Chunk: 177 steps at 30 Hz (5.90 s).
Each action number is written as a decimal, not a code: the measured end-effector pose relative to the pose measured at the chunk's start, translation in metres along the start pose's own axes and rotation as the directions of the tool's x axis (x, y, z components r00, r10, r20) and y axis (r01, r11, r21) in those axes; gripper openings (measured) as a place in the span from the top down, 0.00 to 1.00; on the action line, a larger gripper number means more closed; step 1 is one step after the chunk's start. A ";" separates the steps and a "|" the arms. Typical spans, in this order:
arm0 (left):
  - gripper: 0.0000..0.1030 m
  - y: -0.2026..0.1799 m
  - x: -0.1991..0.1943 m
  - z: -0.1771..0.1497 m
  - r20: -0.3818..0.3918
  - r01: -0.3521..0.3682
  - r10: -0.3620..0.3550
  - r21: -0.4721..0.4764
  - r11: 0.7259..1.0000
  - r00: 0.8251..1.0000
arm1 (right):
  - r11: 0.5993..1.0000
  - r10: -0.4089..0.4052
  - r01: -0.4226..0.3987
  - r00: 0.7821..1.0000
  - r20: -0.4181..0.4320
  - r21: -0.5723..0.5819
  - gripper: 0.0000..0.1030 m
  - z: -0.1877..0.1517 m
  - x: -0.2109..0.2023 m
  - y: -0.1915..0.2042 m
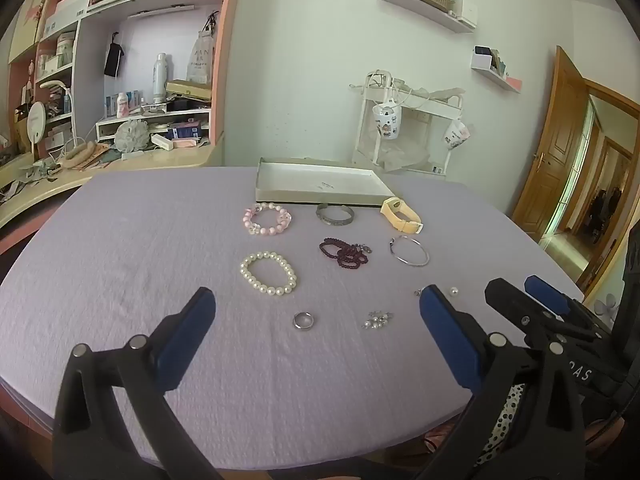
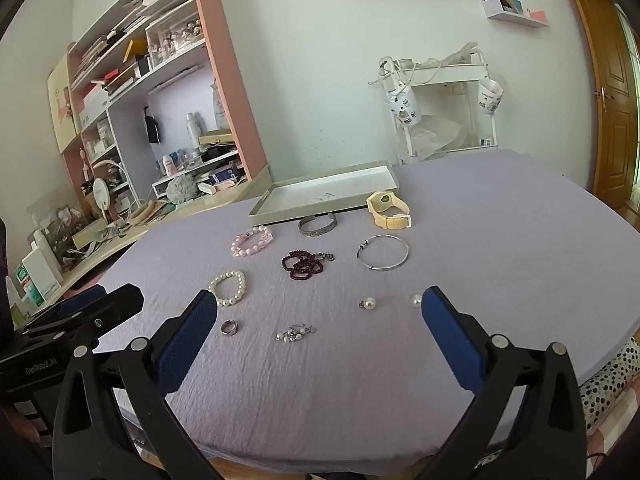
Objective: Organize jewelry
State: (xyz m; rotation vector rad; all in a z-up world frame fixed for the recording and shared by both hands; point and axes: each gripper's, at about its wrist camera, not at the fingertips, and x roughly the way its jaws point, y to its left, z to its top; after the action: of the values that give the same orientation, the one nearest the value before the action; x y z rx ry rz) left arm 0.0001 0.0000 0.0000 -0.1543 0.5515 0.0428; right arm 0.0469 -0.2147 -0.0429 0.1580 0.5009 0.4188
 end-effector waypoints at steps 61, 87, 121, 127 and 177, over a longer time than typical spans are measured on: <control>0.02 0.004 0.003 -0.001 -0.011 -0.006 0.006 -0.009 1.000 1.000 | 1.000 0.000 0.000 1.000 -0.004 0.006 0.01 0.001 0.001 0.000; 0.02 0.007 0.005 -0.003 -0.016 -0.008 0.008 -0.008 1.000 1.000 | 1.000 -0.002 0.002 1.000 -0.008 0.009 0.01 -0.002 0.006 -0.002; 0.16 0.028 0.076 -0.017 -0.178 -0.078 0.079 0.013 0.997 0.981 | 0.977 -0.201 0.213 0.944 -0.261 0.016 0.42 -0.022 0.099 -0.069; 0.16 0.031 0.086 -0.017 -0.191 -0.084 0.084 0.010 0.996 0.978 | 0.968 -0.246 0.247 0.926 -0.285 -0.034 0.58 -0.021 0.111 -0.066; 0.79 0.019 0.122 -0.028 -0.249 -0.074 0.089 0.067 0.995 0.965 | 0.982 -0.189 0.184 0.951 -0.244 -0.044 0.86 -0.013 0.103 -0.057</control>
State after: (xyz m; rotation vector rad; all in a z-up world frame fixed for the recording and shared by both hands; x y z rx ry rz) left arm 0.0879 0.0141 -0.0896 -0.0817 0.8119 0.0884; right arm 0.1423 -0.2214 -0.1130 0.0373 0.7506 0.2588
